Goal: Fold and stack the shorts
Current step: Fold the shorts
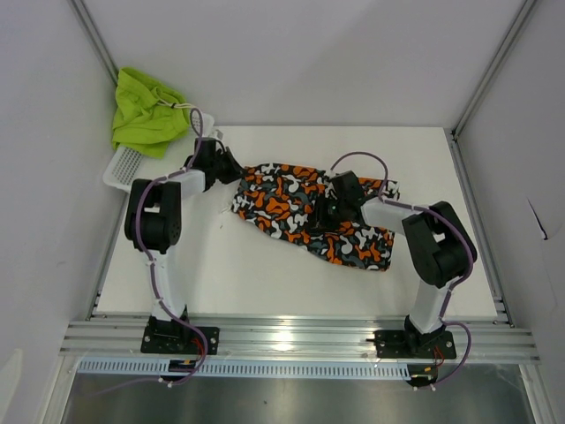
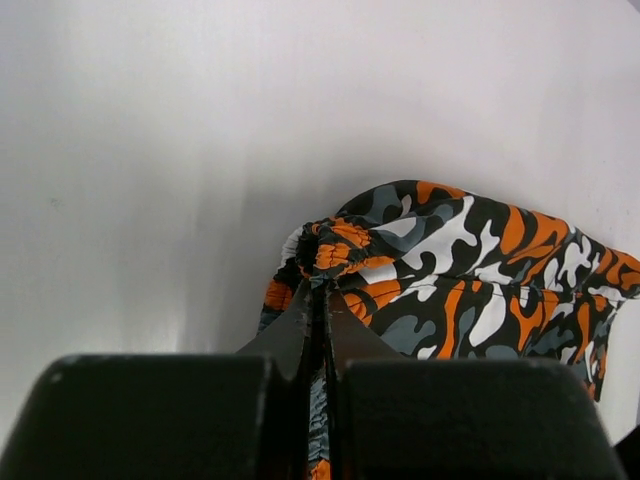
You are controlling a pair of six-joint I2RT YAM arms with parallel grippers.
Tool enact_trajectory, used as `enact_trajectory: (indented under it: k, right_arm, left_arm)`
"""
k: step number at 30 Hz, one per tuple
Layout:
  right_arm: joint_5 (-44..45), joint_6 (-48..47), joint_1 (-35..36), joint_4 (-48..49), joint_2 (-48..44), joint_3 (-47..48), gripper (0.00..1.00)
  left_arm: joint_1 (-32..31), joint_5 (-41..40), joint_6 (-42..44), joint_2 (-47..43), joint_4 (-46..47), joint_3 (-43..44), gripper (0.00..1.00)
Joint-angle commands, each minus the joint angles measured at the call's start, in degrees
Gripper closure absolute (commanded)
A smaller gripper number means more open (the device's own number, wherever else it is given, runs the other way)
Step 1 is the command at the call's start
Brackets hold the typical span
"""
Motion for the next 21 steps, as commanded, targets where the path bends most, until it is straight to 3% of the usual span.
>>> enact_trajectory:
  k: [1, 11, 21]
  right_arm:
    - [1.6, -3.6, 2.2, -5.5, -0.4, 0.2, 0.72]
    - [22.0, -8.0, 8.0, -21.1, 0.9, 0.6, 0.71]
    - [23.7, -10.9, 11.8, -23.7, -1.8, -2.9, 0.71]
  left_arm:
    - [0.4, -3.8, -0.8, -5.4, 2.7, -1.9, 1.00]
    - [0.4, -10.3, -0.9, -11.4, 3.0, -7.3, 1.00]
    - [0.4, -15.0, -3.3, -17.3, -1.3, -14.9, 1.00]
